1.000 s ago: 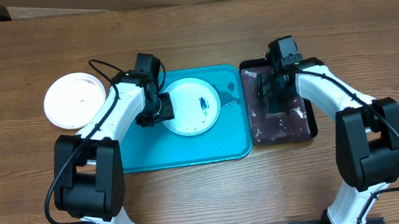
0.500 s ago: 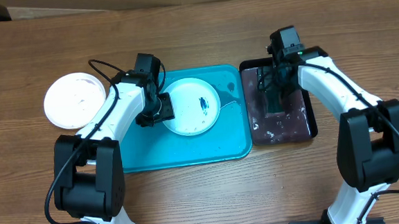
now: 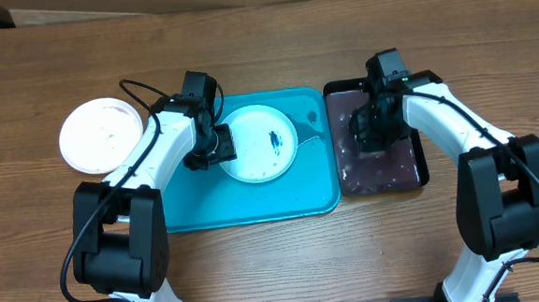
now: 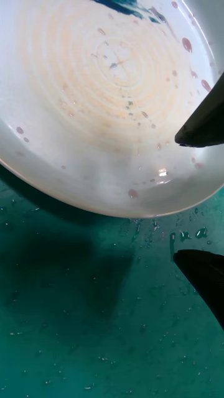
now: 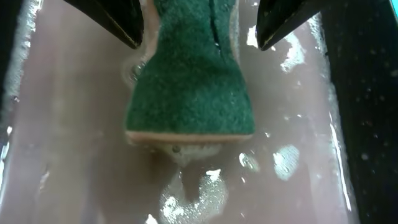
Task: Clean dirty plates on tray and stack at the side
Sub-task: 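Rub the sponge in the black tray's water with the right gripper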
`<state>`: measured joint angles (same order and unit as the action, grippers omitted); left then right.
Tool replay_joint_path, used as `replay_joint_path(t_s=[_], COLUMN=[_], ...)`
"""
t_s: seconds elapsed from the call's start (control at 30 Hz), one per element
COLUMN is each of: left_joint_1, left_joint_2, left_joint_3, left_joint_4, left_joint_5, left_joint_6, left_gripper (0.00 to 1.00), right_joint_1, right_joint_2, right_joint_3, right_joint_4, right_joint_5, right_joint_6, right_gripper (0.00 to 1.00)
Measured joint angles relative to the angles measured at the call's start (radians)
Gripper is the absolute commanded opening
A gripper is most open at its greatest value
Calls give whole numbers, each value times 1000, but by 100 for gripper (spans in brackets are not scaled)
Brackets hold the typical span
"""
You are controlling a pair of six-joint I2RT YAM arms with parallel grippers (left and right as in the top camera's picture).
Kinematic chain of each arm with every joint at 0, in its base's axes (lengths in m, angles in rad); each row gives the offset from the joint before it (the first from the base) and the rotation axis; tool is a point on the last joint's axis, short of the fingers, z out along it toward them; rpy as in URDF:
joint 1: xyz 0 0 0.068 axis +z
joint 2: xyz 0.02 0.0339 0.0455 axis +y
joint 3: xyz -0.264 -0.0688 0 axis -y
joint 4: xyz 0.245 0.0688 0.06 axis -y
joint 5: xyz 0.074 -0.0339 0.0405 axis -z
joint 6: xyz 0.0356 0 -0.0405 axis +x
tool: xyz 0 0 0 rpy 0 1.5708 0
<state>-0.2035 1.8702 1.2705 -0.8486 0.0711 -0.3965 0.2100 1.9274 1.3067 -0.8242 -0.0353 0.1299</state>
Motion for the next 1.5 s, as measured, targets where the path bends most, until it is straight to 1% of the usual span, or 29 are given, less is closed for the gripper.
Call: replay_joint_path(t_s=[0.07,0.13,0.17,0.2,0.3,0.37,0.43,0.47,0.5,0.53,0.57,0.63,0.67,0.7,0.8,0.9,0.97,1.03,1.13,1.17,1.23,1.27,1.3,1.37,1.43,1.5], left_joint_1=[0,0,0,0,0,0,0,0,0,0,0,0,0,0,0,0,0,0,0,0,0,0,0,0,0,3], left_joint_2=[0,0,0,0,0,0,0,0,0,0,0,0,0,0,0,1,6,20,45,54,71,85,87,87,87,87], left_joint_3=[0,0,0,0,0,0,0,0,0,0,0,0,0,0,0,0,0,0,0,0,0,0,1,6,6,9], left_joint_4=[0,0,0,0,0,0,1,3,7,13,19,30,33,34,34,34,36,40,43,45,50,53,54,53,53,46], left_joint_5=[0,0,0,0,0,0,0,-1,-2,-2,-4,-6,-6,-8,-8,-19,-26,-31,-35,-37,-39,-34,-31,-22,-12,2], left_joint_6=[0,0,0,0,0,0,0,0,0,-2,-8,-12,-14,-16,-16,-21,-23,-23,-23,-23,-23,-27,-30,-30,-34,-33], left_gripper=[55,55,55,55,55,56,56,55,50,40,32,24,23,24,32,34,34,31,30,27,15,14,15,23,28,30], right_joint_1=[0,0,0,0,0,0,0,0,0,0,0,0,0,0,0,0,0,0,0,0,0,0,0,0,0,0], right_joint_2=[0,0,0,0,0,0,0,0,0,0,0,0,0,0,-1,-8,-13,-14,-14,-14,-14,-14,-14,-14,-14,-14], right_joint_3=[-10,-21,-27,-32,-39,-39,-39,-38,-37,-33,-28,-13,-4,10,50,84,93,97,98,98,98,98,98,98,98,98], right_joint_4=[23,40,45,45,41,43,41,34,21,7,-7,-27,-34,-44,-79,-112,-117,-120,-122,-124,-133,-137,-138,-139,-140,-143], right_joint_5=[-7,-12,-13,-12,-13,-13,-14,-14,-14,-14,-14,-14,-13,-14,-13,-13,-14,-14,-13,-14,-13,-14,-14,-13,-13,-13], right_joint_6=[0,1,-3,-4,-3,-3,-2,-3,1,1,0,0,0,0,0,0,0,0,0,0,0,0,0,0,0,0], right_gripper=[59,45,37,31,19,9,4,4,4,4,4,4,4,4,4,4,4,4,4,4,4,4,4,4,4,5])
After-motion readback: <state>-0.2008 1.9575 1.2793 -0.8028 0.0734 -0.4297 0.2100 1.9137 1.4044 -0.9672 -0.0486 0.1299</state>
